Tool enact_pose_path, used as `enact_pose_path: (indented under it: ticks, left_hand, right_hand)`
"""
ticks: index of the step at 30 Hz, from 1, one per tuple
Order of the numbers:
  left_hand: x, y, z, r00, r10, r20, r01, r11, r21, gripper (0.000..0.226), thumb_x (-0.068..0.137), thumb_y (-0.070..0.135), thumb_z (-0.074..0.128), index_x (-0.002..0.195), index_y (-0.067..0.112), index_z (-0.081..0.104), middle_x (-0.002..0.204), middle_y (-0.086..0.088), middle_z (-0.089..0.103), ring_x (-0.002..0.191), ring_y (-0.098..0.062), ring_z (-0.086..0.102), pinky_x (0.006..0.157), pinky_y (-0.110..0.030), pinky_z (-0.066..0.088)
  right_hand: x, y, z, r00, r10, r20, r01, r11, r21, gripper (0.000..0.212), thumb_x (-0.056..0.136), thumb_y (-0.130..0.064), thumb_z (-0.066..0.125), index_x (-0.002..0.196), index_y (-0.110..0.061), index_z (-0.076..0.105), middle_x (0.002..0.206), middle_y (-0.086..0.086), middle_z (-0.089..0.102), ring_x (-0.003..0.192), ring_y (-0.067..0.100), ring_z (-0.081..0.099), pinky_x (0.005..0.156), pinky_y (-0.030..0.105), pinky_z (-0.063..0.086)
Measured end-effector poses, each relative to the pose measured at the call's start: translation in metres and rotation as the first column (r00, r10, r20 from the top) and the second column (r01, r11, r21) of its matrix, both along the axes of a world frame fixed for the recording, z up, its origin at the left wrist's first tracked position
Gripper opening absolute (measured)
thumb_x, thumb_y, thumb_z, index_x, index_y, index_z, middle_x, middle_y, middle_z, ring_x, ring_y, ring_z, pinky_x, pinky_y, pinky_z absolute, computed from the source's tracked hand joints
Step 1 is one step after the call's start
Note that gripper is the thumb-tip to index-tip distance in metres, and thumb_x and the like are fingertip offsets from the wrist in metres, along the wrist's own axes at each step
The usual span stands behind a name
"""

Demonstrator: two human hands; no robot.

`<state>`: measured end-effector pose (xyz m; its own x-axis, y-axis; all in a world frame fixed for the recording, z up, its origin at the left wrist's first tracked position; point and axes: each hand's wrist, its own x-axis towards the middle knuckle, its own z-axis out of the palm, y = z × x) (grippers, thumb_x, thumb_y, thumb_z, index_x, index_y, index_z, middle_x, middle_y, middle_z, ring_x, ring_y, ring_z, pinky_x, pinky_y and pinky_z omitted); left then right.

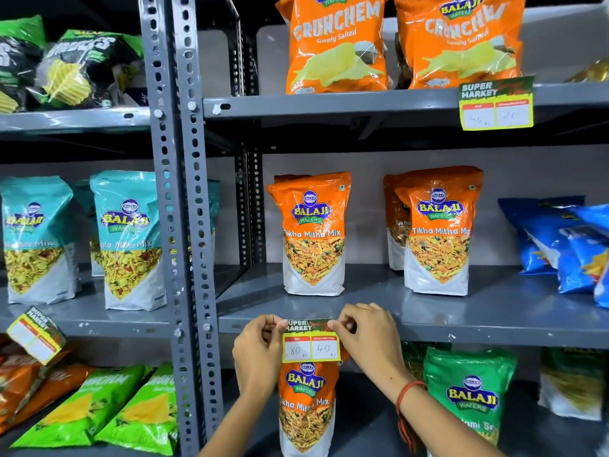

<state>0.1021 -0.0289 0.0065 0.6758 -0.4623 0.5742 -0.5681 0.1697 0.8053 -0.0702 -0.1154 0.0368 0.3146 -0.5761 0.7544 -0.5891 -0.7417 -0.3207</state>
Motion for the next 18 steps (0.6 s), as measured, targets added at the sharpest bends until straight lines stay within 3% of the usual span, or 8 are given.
enact_pose_path:
  ticks: [5, 9, 13, 18]
  left_hand:
    - [-0.001, 0.001, 0.000, 0.998, 0.057, -0.027, -0.058, 0.998, -0.026, 0.020, 0.079, 0.037, 0.076, 0.069, 0.030, 0.061, 0.066, 0.011, 0.068, 0.064, -0.005, 0.065, 0.062, -0.032, 0.057]
    - [-0.007, 0.002, 0.004, 0.995, 0.055, -0.085, -0.064, 0.993, -0.103, 0.027, 0.074, 0.035, 0.081, 0.071, 0.030, 0.055, 0.066, 0.009, 0.065, 0.058, -0.002, 0.060, 0.059, -0.024, 0.050]
    - [-0.034, -0.009, 0.020, 0.998, -0.059, -0.021, 0.054, 0.976, -0.210, 0.024, 0.076, 0.036, 0.079, 0.079, 0.036, 0.055, 0.071, 0.009, 0.062, 0.066, 0.003, 0.058, 0.062, -0.010, 0.046]
    - [-0.094, -0.048, 0.050, 0.972, -0.231, 0.035, 0.232, 0.941, -0.246, 0.020, 0.077, 0.040, 0.076, 0.081, 0.040, 0.057, 0.074, 0.010, 0.062, 0.064, -0.003, 0.055, 0.062, -0.016, 0.045]
  right_hand:
    - [-0.003, -0.001, 0.004, 0.997, -0.068, -0.036, 0.067, 0.998, -0.016, 0.046, 0.072, -0.056, 0.069, 0.056, -0.024, 0.040, 0.055, -0.010, 0.048, 0.062, 0.014, 0.046, 0.060, 0.030, 0.032]
    - [-0.010, 0.002, 0.007, 0.999, -0.047, -0.026, 0.047, 0.999, 0.006, 0.043, 0.071, -0.059, 0.067, 0.063, -0.026, 0.042, 0.057, -0.012, 0.048, 0.065, 0.016, 0.051, 0.064, 0.033, 0.040]
    - [-0.033, 0.003, -0.001, 0.998, -0.013, 0.069, 0.015, 1.000, -0.023, 0.038, 0.073, -0.064, 0.060, 0.066, -0.028, 0.049, 0.054, -0.013, 0.045, 0.061, 0.012, 0.052, 0.066, 0.035, 0.043]
    - [-0.090, -0.009, -0.004, 0.979, -0.084, 0.185, 0.087, 0.996, -0.010, 0.034, 0.076, -0.059, 0.062, 0.070, -0.026, 0.054, 0.053, -0.010, 0.050, 0.058, 0.008, 0.049, 0.070, 0.035, 0.043]
